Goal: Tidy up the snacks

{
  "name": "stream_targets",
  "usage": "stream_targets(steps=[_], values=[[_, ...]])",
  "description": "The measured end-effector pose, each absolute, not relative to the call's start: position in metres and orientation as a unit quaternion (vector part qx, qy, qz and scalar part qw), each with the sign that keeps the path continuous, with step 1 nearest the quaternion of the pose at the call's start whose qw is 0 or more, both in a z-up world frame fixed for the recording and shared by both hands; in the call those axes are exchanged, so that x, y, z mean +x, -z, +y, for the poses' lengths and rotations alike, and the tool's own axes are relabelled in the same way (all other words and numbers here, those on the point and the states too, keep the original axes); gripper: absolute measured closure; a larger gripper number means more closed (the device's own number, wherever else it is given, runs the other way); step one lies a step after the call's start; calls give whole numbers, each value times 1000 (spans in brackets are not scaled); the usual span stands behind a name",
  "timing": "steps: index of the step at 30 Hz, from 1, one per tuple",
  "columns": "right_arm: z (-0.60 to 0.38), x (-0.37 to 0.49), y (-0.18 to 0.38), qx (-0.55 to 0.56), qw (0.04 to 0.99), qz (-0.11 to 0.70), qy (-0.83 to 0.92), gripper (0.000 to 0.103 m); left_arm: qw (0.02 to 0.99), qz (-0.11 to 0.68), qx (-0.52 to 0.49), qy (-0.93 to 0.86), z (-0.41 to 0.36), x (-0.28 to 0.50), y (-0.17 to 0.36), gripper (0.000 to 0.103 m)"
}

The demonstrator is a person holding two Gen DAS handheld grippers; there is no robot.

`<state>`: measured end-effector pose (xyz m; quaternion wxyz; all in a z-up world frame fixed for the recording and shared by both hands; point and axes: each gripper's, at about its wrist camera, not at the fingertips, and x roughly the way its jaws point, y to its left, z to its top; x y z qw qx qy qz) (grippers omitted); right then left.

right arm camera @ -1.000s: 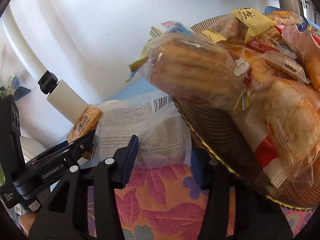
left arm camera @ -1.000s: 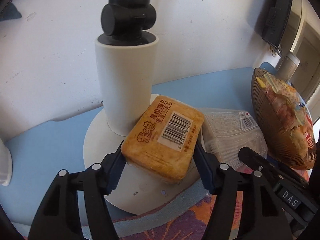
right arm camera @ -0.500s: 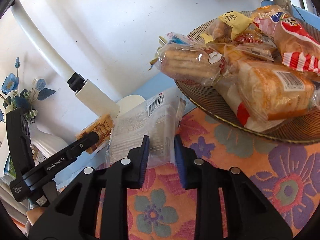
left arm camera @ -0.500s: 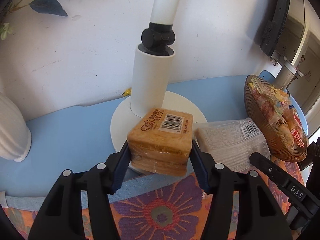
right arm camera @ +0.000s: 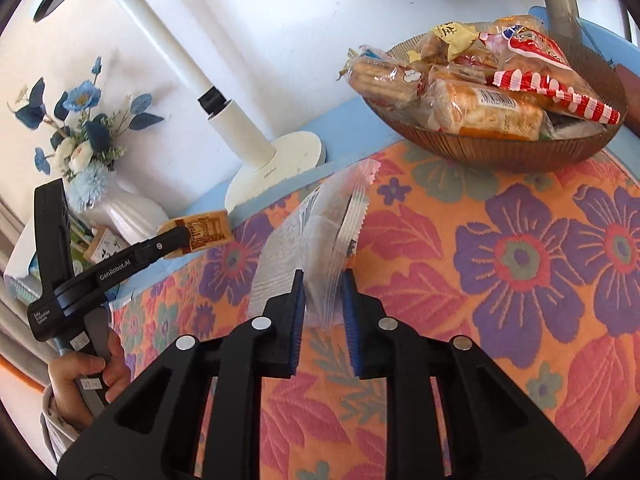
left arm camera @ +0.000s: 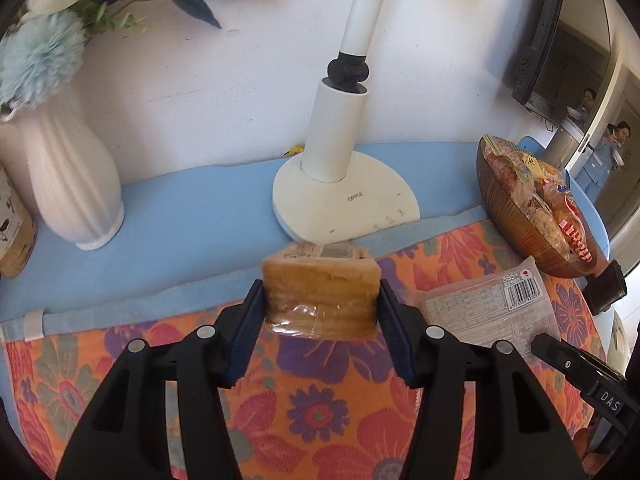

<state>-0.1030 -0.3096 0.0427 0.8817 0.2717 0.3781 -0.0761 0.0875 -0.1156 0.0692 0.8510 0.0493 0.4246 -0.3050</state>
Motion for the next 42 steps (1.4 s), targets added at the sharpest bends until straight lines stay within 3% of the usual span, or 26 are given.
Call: stream_targets(steps=[2,5,6,8,10,17,23,42], values=[[-304,-109,-41,253,884,387,67,60,850,426,40,306,-100,78,-68,49],[-297,-106,-39,217,893,390,52,5,856,422,45,295,-82,67,-66,49],[-294,-103,-39,205,897,389,44,3,858,420,52,291,-80,65,-65,48],[-288,-90,-37,181,899,398,28,3,859,418,65,289,-75,65,-62,39],[-283,-78,-35,148,902,406,23,3,855,421,78,291,-74,69,-57,5],[-262,-29,-15,-14,902,431,-4,3,825,449,142,311,-106,84,-22,5],[-284,-14,-3,62,895,438,-50,3,837,433,155,297,-116,92,-7,5],[-282,-16,-4,54,898,435,-40,3,839,429,159,293,-114,91,-9,5]])
